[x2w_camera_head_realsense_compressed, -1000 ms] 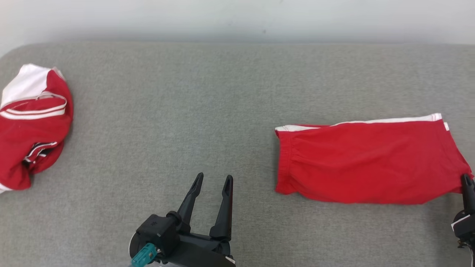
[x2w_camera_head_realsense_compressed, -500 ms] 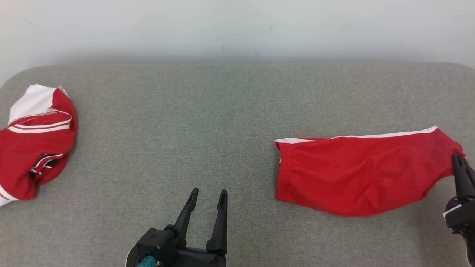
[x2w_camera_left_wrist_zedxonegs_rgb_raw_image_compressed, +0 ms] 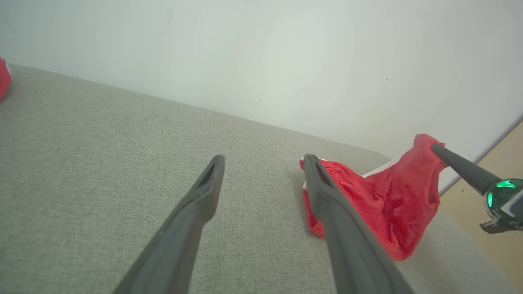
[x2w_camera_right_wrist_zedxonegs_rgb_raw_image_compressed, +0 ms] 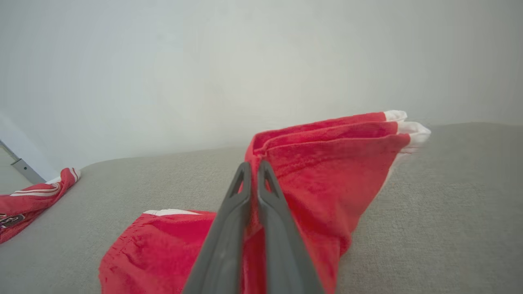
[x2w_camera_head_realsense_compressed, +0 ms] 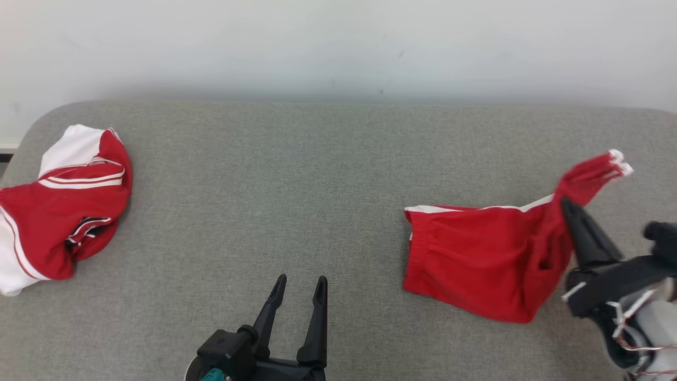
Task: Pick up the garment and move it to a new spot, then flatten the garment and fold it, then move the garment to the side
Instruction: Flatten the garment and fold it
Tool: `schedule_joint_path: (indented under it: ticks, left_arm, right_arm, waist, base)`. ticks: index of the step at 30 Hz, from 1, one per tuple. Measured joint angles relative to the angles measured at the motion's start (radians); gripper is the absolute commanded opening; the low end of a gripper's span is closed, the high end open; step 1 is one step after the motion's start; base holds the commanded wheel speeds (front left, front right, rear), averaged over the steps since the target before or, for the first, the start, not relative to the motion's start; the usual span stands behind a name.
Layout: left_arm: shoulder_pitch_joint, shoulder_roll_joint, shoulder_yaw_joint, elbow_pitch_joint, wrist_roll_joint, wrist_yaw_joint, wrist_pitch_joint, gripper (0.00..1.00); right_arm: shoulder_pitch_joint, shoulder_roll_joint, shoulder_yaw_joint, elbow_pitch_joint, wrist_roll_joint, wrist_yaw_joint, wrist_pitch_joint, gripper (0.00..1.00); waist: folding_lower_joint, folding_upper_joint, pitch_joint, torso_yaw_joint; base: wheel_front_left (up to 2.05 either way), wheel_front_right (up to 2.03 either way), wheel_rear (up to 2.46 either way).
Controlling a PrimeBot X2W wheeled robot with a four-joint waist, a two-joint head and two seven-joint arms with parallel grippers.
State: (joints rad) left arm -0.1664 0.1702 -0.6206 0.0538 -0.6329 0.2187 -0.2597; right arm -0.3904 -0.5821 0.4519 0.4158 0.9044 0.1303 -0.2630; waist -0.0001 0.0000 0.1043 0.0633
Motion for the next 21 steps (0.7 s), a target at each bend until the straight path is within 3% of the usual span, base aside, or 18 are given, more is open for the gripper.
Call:
schedule_joint_path:
  ticks: [13,21]
  left_arm:
    - [0.021,-0.023,0.021,0.015,-0.001,-0.024,-0.002,1.00]
    - [0.029,-0.036,0.040,0.022,0.007,-0.034,-0.002,1.00]
  right_arm:
    - [-0.083,0.040,0.301,-0.061,-0.006,0.000,0.003,0.00]
    - [-0.080,0.064,0.425,-0.042,-0.014,0.000,0.015,0.00]
  waist:
    - [0.0000,0.0000,-0.003,0.047]
    - [0.0001,0.0000,-0.007,0.061]
  base:
    - [0.00,0.00,0.00]
    - [0.00,0.00,0.00]
